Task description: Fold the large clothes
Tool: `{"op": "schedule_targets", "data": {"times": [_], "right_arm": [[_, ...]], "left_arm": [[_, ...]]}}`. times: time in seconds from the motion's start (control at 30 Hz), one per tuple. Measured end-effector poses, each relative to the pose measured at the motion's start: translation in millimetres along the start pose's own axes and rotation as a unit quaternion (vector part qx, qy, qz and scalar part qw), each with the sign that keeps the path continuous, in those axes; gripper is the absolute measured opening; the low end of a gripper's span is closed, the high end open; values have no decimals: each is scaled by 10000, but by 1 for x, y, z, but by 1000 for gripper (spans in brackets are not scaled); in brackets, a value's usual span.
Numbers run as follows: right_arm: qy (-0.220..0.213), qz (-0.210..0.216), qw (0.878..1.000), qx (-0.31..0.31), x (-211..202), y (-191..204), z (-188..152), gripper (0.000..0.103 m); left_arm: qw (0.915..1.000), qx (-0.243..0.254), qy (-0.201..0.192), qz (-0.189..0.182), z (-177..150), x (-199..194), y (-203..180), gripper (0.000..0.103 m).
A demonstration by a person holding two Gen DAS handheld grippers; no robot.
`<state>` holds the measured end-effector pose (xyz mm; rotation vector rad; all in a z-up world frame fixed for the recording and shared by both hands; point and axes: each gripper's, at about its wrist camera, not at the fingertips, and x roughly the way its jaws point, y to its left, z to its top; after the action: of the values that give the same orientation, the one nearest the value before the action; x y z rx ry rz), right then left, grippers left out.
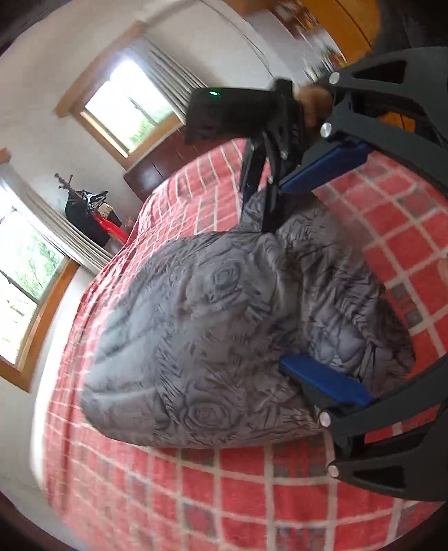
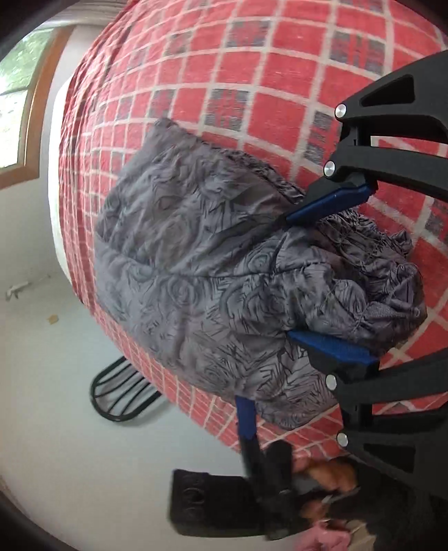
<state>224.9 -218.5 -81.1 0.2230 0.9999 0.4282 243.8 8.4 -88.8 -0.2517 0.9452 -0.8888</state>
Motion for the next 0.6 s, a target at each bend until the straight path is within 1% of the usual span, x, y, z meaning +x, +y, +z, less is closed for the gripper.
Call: {"op": "schedule_targets", "data": {"times": [0.07, 0.1, 0.13, 0.17, 0.2, 0.23, 0.27, 0.33, 0.43, 0.5, 0.53, 0.57, 0.6], "right_arm": [[-192, 35, 9998, 75, -15, 4, -8, 66], [-302, -12, 9995, -2, -27, 11, -15, 70], [-407, -124, 9990, -97, -34, 18, -20, 74], [-607, -408, 9970, -245, -47, 29, -28, 87], [-745, -606, 9948, -327, -56, 38, -36, 97], [-877, -754, 9926, -367, -66, 46, -43, 100], [-1048, -965, 9892, -345, -78, 55, -50, 99], [-1204, -1221, 9849, -220, -90, 63, -60, 99], [-1484, -1647, 9751, -107, -104, 77, -75, 99], [-1551, -1835, 9707, -83, -110, 85, -86, 99], [-1550, -1838, 9706, -79, -113, 87, -95, 99], [-1458, -1760, 9735, -113, -116, 91, -103, 99], [-1366, -1683, 9761, -150, -117, 94, -106, 99]], "left_arm": [[9991, 155, -83, 386, -3, -10, -11, 95], [9972, 233, -140, 701, -6, -16, -18, 98], [9946, 306, -245, 961, -10, -21, -23, 98], [9907, 417, -395, 1230, -15, -28, -31, 99], [9852, 571, -567, 1515, -23, -39, -42, 100], [9813, 673, -676, 1675, -29, -46, -51, 100], [9782, 726, -765, 1790, -34, -51, -57, 100], [9736, 801, -862, 1957, -43, -66, -70, 100], [9654, 671, -1039, 2296, -54, -86, -82, 100], [9567, 668, -1154, 2587, -62, -99, -89, 100], [9528, 655, -1188, 2717, -65, -103, -93, 100], [9486, 628, -1227, 2850, -69, -107, -97, 100], [9465, 601, -1234, 2921, -71, -111, -100, 100]]}}
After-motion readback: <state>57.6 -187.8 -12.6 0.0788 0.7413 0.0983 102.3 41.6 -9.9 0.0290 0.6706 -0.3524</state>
